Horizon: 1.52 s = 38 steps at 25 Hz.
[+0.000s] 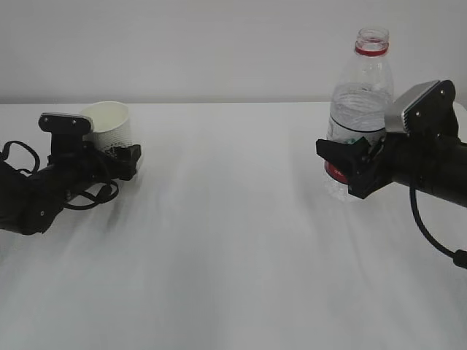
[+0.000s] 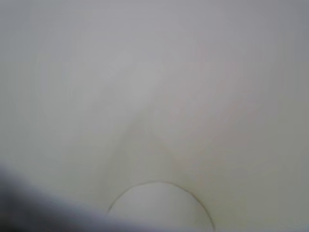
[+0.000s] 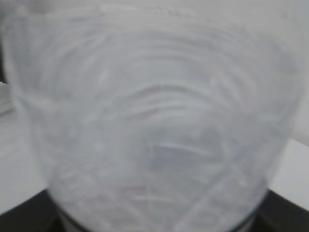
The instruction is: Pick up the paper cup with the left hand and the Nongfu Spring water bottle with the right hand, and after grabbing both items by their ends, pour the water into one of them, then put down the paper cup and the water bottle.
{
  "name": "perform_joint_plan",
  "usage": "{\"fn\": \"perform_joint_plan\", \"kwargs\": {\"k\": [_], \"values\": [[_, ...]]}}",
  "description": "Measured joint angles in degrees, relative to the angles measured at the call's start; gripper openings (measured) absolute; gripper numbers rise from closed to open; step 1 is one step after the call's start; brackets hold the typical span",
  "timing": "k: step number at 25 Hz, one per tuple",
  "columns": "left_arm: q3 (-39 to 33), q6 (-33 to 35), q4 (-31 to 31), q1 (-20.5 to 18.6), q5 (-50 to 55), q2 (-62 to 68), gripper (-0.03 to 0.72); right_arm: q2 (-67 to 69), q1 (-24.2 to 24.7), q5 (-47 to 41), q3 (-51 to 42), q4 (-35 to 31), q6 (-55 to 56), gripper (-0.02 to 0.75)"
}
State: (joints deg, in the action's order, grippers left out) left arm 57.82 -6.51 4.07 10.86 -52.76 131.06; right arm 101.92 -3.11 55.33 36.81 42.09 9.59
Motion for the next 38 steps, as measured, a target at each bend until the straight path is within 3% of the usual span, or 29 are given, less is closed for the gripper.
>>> {"fn": "perform_joint_plan", "kwargs": {"k": [7,13,25,38], "values": [[0.0,-0.03,0.12,0.0,-0.81,0.0,0.564,0.0,0.0,0.0,0.0,0.0,0.0,0.491],[-1.85,-0.13,3.81,-0.09,-2.98,-0.12,0.561,0.0,0.0,-0.43,0.0,0.0,0.0,0.491],[-12.66,-0.25,9.77,-0.09,-5.7,-9.36,0.561,0.0,0.0,-1.97,0.0,0.05,0.0,0.491],[-23.26,-1.13,10.45,-0.09,-7.77,-16.48,0.561,0.0,0.0,-1.97,0.0,0.14,0.0,0.491]]}}
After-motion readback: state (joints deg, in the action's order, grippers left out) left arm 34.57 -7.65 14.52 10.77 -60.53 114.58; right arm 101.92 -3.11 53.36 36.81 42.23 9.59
